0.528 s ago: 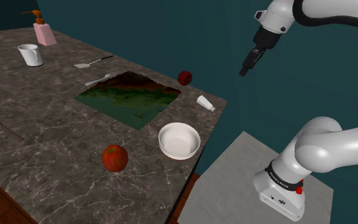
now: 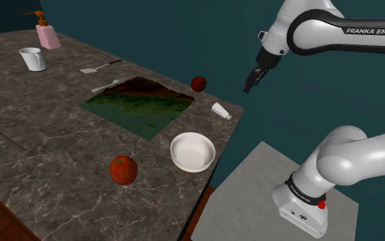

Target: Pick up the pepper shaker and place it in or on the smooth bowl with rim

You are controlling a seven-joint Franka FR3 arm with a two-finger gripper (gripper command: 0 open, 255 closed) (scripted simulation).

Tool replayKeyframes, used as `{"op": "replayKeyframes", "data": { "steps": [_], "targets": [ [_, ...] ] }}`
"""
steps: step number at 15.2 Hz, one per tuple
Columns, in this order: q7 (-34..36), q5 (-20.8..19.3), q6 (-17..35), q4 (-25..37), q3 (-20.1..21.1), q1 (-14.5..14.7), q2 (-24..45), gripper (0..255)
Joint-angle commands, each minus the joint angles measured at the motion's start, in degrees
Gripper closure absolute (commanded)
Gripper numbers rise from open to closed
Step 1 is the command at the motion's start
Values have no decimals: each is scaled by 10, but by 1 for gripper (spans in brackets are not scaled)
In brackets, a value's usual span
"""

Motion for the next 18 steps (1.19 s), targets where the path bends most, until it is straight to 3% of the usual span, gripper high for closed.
{"op": "replayKeyframes", "data": {
  "steps": [1, 13, 18],
  "targets": [
    [8, -3, 56, -28, 3, -2, 23, 0],
    [59, -47, 350, -70, 15, -33, 251, 0],
    [66, -56, 396, -75, 15, -38, 291, 0]
  ]
}}
